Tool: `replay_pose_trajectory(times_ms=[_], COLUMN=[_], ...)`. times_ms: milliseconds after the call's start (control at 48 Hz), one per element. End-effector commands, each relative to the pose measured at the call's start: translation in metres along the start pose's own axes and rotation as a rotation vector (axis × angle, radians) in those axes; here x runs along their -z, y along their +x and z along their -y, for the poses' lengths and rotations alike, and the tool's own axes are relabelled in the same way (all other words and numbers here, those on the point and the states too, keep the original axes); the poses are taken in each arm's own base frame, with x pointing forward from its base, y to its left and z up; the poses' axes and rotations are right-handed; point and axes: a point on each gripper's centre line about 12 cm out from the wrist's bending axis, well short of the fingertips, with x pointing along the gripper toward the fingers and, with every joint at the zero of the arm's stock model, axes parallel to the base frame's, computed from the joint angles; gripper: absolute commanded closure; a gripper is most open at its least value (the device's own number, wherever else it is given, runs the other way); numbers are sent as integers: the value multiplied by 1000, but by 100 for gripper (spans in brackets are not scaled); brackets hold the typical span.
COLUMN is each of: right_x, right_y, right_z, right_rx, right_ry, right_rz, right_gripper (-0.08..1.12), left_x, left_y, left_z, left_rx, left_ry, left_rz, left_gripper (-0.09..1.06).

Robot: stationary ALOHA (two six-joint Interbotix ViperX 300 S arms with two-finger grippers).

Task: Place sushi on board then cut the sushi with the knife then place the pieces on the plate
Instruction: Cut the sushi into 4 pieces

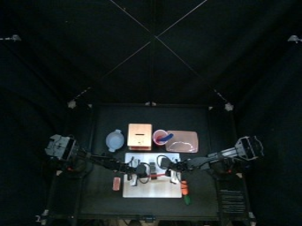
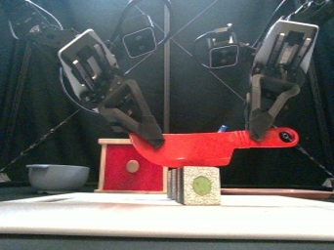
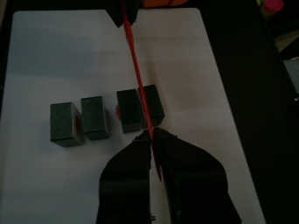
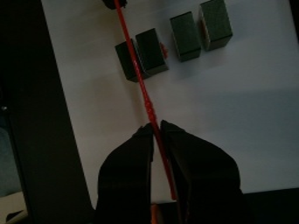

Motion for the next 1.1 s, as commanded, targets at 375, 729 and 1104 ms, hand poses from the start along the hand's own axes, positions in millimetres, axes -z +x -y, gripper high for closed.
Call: replay_pose_trajectory(times_ms=[375, 729, 1104], right_x=[-12, -16, -17], right_y=[-9, -15, -17], right_z=[0, -1, 1], right_rx=[-11, -18, -14], right_ry=[2, -1, -1], right_rz=[49, 71, 78], right_gripper=[55, 55, 55], left_x=[-19, -24, -25], left_y=[-3, -7, -9], left_z=[6, 6, 1], left_rx=[14, 16, 6], left_ry=[18, 28, 30], left_rz=[56, 71, 75], left_gripper=[54, 54, 54])
